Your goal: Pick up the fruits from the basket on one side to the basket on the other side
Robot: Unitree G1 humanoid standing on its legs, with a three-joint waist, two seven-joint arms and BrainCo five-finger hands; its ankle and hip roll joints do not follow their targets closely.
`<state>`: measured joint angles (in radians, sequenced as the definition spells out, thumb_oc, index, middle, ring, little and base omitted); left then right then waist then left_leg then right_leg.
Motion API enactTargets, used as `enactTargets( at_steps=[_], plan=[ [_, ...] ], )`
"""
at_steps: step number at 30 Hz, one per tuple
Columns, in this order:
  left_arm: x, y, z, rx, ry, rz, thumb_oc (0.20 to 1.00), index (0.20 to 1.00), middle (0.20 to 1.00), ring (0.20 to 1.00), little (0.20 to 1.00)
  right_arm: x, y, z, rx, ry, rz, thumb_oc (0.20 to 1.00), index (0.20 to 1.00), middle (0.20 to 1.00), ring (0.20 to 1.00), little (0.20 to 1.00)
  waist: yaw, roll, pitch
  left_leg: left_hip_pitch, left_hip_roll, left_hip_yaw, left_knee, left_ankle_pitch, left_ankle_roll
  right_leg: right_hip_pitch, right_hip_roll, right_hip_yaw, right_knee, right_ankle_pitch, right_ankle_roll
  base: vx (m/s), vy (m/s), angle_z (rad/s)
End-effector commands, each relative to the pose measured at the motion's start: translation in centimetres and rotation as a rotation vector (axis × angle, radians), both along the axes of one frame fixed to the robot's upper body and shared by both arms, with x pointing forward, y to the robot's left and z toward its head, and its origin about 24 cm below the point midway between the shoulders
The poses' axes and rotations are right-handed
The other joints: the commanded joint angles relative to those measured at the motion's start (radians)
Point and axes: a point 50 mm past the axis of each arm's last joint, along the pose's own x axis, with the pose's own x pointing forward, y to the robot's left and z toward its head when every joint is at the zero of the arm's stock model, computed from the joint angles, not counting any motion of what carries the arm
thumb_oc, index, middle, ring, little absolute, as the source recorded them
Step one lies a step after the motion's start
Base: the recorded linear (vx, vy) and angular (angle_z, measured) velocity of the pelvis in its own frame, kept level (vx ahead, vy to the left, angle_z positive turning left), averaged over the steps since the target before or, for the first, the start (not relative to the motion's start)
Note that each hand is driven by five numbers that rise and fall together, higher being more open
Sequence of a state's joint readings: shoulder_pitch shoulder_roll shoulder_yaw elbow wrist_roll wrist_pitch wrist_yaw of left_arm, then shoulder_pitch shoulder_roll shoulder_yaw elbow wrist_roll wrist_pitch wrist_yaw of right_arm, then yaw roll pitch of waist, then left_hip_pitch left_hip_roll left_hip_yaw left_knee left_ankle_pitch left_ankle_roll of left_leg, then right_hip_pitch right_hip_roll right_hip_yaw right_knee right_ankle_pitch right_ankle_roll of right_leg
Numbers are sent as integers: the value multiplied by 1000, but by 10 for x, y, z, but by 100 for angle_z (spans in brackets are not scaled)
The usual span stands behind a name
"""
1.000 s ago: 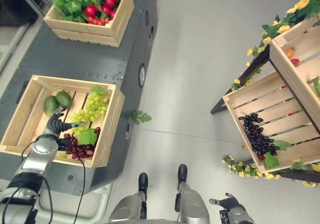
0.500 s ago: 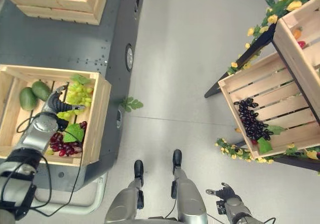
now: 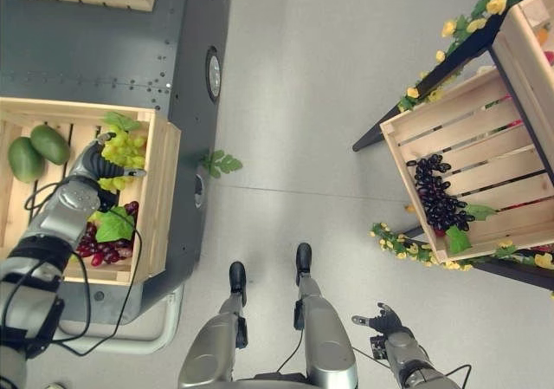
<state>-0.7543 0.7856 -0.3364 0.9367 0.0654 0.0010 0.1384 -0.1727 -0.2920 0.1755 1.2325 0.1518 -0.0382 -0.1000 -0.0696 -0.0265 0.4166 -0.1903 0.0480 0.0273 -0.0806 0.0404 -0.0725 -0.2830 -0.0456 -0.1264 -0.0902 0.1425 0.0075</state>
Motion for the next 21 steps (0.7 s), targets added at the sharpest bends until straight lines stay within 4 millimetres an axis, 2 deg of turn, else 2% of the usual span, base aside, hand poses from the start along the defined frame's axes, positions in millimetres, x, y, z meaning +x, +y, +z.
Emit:
enactTargets(
  at_steps=[1,13,21],
  plan=[
    [-1,20,25,85,-37,77,1000,1000,1000,1000,1000,-1,-1,0,-4,-9,-10,1000,1000,1000,1000,1000,-22,-36,-41,-117,-66,-11,-7,74,25,-64,-61,16,9,44,135,0,0,0],
    [-18,56,18,13,32,256,1000,1000,1000,1000,1000,8,0,4,4,-42,-17,1000,1000,1000,1000,1000,-26,-53,-16,-158,-61,-4,-7,81,26,-104,-58,26,3,56,141,0,1,0],
    [-24,66,22,0,9,300,1000,1000,1000,1000,1000,11,1,5,6,-55,-18,1000,1000,1000,1000,1000,-28,-71,2,-183,-59,-7,-7,87,29,-133,-57,27,3,63,145,-4,5,-2]
  ],
)
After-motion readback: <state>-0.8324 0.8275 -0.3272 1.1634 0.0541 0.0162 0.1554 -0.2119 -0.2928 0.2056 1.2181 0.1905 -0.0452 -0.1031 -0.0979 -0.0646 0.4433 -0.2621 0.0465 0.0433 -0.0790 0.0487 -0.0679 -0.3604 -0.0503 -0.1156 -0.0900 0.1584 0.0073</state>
